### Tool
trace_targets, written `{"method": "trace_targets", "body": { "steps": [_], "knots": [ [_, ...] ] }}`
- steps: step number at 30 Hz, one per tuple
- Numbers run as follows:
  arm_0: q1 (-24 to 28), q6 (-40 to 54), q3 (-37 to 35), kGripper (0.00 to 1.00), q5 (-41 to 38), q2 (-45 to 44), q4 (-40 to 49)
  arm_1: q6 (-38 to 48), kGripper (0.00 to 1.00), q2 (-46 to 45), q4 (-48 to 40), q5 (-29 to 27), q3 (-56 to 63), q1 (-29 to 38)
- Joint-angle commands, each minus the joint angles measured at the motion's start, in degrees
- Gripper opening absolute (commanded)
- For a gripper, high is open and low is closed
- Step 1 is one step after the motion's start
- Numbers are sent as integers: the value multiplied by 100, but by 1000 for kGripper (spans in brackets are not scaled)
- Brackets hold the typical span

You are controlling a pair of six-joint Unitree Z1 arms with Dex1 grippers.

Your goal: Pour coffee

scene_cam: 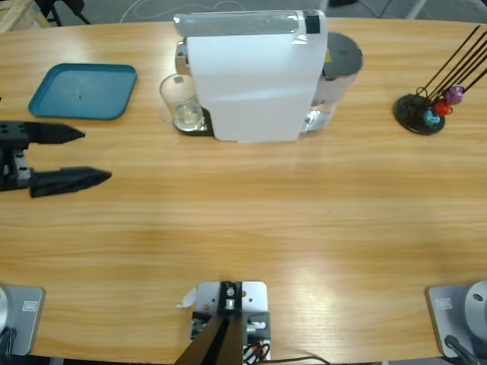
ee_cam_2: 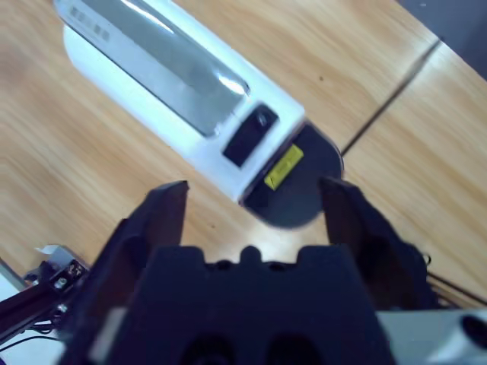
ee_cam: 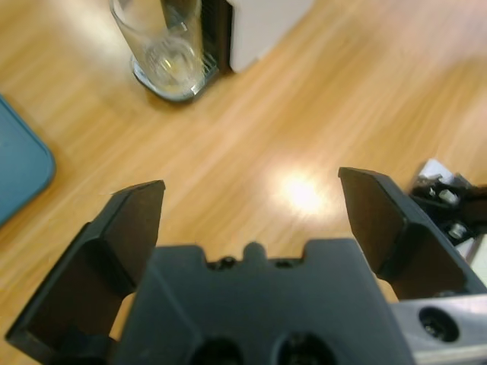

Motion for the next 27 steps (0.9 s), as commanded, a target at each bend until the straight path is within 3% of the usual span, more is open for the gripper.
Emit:
{"method": "trace_targets", "body": {
  "steps": [1, 11, 18, 23, 27],
  "knots": [
    [-108, -72, 171, 1000, 309, -509, 149, -168, 0, 942, 375, -61, -961, -135],
    [179, -59, 679, 1000, 655, -10, -1081, -129, 0, 1103, 373, 93, -901, -184],
    [260, -51, 806, 999, 628, 270, -1461, -159, 0, 1318, 354, 617, -924, -198],
    [260, -49, 864, 1000, 630, 279, -1567, -159, 0, 1300, 415, 579, -908, -143],
    [260, -56, 882, 1000, 635, 284, -1595, -170, 0, 1258, 431, 227, -927, -158]
  ]
}}
